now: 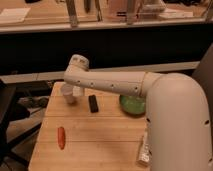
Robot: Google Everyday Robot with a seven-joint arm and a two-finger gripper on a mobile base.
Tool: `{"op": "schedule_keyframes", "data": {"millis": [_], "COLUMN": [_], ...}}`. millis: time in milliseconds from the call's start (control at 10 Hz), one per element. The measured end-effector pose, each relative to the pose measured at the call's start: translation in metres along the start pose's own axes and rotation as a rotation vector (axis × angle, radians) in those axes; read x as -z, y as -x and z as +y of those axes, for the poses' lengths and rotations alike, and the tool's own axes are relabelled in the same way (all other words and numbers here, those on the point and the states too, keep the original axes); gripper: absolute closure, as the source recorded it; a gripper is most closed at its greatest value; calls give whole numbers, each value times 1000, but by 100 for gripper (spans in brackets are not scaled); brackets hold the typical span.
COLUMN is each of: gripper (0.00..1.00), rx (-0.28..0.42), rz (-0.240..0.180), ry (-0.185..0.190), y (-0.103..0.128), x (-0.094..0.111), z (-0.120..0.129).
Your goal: Place the white sponge in the ceramic cup
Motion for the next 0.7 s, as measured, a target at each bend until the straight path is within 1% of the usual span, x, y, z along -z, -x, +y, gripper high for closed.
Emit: {"op": "schedule_keyframes", "data": {"millis": [300, 400, 500, 700], "gripper": [100, 100, 100, 98], "rx": [33, 58, 90, 156], "rz": [15, 20, 23, 25], "ry": [-48, -67, -88, -122], "y": [-13, -15, -17, -21], "x": [10, 11, 9, -1], "z": [-18, -31, -46, -66]}}
